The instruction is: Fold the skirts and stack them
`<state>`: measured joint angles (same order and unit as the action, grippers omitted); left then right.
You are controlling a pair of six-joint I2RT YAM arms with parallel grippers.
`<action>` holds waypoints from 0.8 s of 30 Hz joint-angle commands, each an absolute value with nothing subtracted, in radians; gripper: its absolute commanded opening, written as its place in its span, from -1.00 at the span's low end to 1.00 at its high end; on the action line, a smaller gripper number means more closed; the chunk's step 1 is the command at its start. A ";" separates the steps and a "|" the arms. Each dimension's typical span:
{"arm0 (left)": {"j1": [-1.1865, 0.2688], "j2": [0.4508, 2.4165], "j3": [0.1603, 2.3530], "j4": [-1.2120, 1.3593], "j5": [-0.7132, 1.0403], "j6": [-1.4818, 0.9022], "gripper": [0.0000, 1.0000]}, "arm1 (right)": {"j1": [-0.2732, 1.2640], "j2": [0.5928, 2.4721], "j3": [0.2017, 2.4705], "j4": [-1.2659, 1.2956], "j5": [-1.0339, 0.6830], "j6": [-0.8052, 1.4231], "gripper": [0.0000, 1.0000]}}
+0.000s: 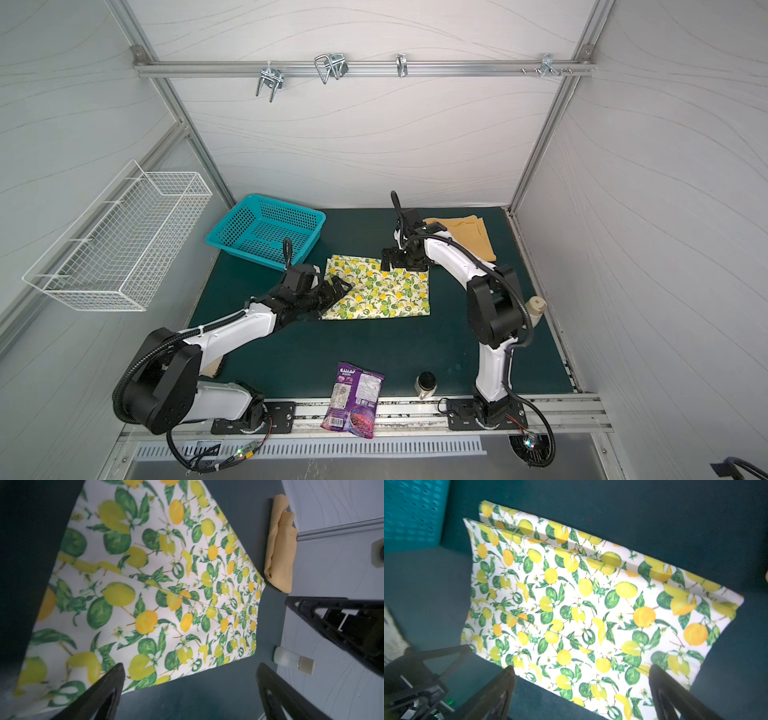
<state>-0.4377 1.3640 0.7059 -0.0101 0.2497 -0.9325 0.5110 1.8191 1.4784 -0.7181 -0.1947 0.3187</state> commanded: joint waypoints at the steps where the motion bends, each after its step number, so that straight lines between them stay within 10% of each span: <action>1: -0.435 1.363 0.805 -0.067 0.235 -0.880 0.98 | 0.512 1.731 1.345 -0.625 -0.273 0.370 0.98; 24: -0.300 1.848 1.078 -0.014 0.411 -0.842 0.98 | 0.453 1.582 0.833 -0.378 -0.325 0.499 0.99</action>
<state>-0.3302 1.8179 1.0264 -0.0395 0.3710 -0.8490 0.4656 1.5944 0.8768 -0.3828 -0.3355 0.4831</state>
